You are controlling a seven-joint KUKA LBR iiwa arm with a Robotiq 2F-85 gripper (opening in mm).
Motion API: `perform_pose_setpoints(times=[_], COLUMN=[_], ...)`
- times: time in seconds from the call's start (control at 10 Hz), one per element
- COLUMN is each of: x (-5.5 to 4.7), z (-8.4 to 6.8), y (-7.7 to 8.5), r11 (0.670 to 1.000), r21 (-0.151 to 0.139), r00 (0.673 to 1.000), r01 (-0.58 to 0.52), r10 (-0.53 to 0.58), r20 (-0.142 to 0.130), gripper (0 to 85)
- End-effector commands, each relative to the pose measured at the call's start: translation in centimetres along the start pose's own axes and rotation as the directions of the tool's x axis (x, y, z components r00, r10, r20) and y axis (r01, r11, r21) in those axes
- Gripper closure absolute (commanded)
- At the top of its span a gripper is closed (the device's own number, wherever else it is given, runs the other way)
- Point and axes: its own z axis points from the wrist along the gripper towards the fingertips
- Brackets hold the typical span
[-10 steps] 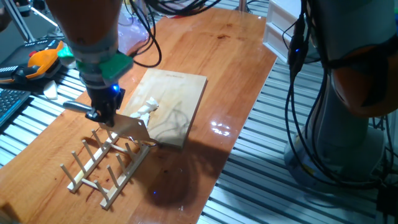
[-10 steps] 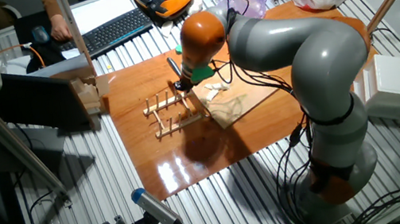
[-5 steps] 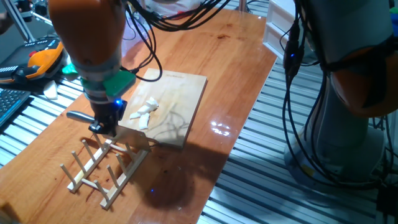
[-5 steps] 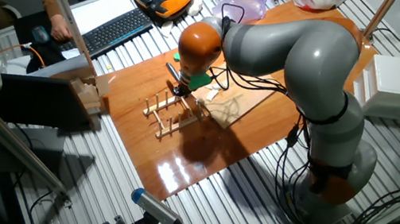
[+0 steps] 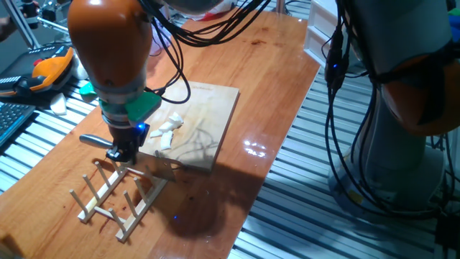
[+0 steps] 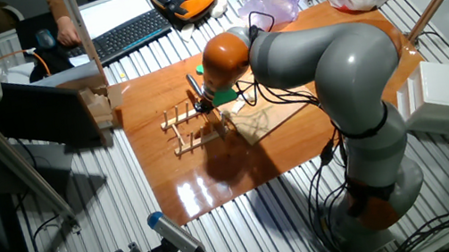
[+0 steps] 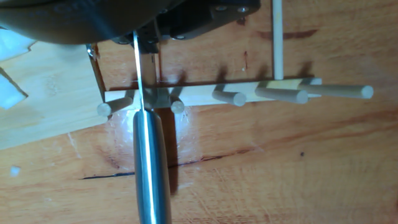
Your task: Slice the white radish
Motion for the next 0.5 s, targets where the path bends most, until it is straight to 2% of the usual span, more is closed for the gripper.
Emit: perform_pose_setpoints(times=[0.0,0.4], x=[0.02,0.39], z=[-0.09,0.07], y=[0.03,0.27], r11=[1.0,1.0], r21=[-0.003,-0.021], r00=[1.0,1.0], r01=[-0.006,-0.014], r10=[0.006,0.013], r20=[0.0,-0.015], gripper=[85.0,85.0])
